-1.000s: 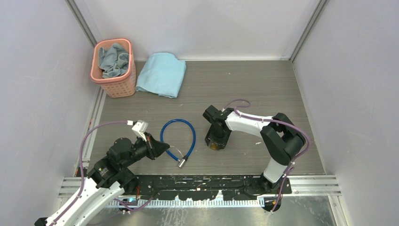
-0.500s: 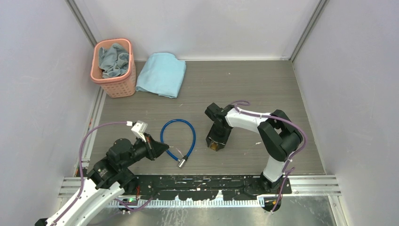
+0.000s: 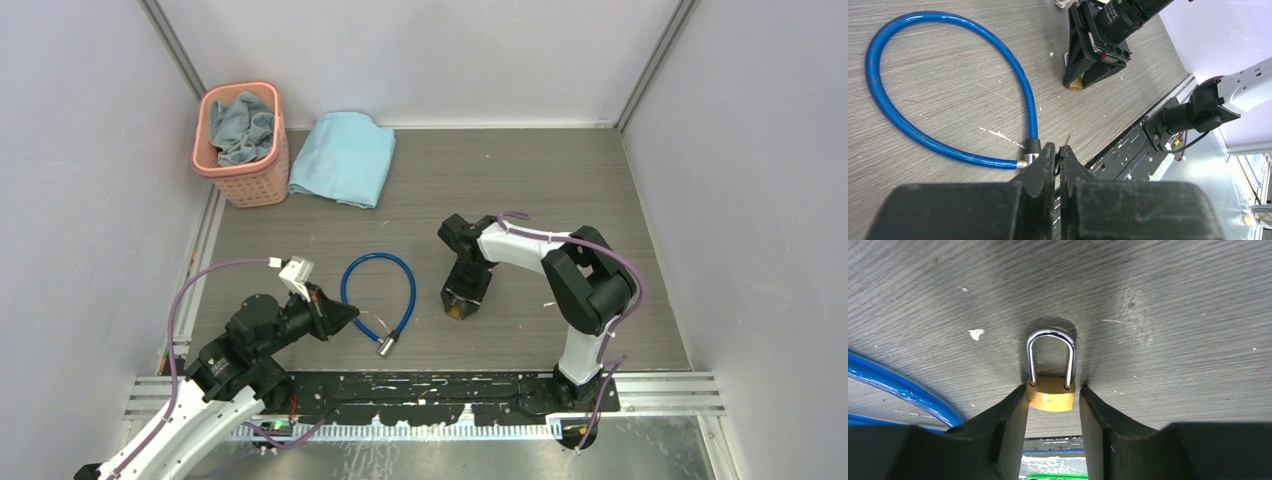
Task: Unlock with the key
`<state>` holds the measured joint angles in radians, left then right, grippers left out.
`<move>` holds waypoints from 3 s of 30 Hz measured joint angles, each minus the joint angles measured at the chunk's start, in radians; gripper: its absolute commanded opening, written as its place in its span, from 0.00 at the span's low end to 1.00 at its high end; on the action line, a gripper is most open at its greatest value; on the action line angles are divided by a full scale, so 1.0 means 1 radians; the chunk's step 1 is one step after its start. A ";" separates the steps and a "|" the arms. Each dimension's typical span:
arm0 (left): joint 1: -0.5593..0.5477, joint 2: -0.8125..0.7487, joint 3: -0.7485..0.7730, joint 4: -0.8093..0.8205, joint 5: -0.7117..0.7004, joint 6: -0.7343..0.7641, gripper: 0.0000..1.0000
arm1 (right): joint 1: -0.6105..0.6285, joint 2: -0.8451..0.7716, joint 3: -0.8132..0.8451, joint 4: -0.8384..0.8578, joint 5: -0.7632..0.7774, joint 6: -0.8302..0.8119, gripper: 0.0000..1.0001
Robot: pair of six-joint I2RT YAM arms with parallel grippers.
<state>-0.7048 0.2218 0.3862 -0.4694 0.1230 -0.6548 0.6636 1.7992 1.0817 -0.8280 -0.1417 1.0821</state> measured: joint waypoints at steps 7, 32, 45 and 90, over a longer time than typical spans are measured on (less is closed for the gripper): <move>0.000 -0.005 -0.004 0.000 0.000 0.000 0.00 | -0.003 0.012 0.009 -0.014 -0.003 -0.007 0.43; 0.000 0.001 -0.006 0.000 0.000 -0.018 0.00 | -0.013 -0.010 -0.016 0.022 -0.035 -0.079 0.01; 0.000 0.003 0.010 -0.019 -0.060 -0.019 0.00 | -0.015 -0.339 -0.242 0.348 -0.001 -0.081 0.01; -0.001 0.376 0.106 0.361 0.008 -0.094 0.00 | -0.016 -0.666 -0.345 0.776 0.015 0.282 0.01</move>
<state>-0.7055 0.5980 0.4927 -0.1081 0.1314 -0.7486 0.6479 1.1328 0.7368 -0.0525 -0.1265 1.3636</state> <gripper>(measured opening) 0.037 0.413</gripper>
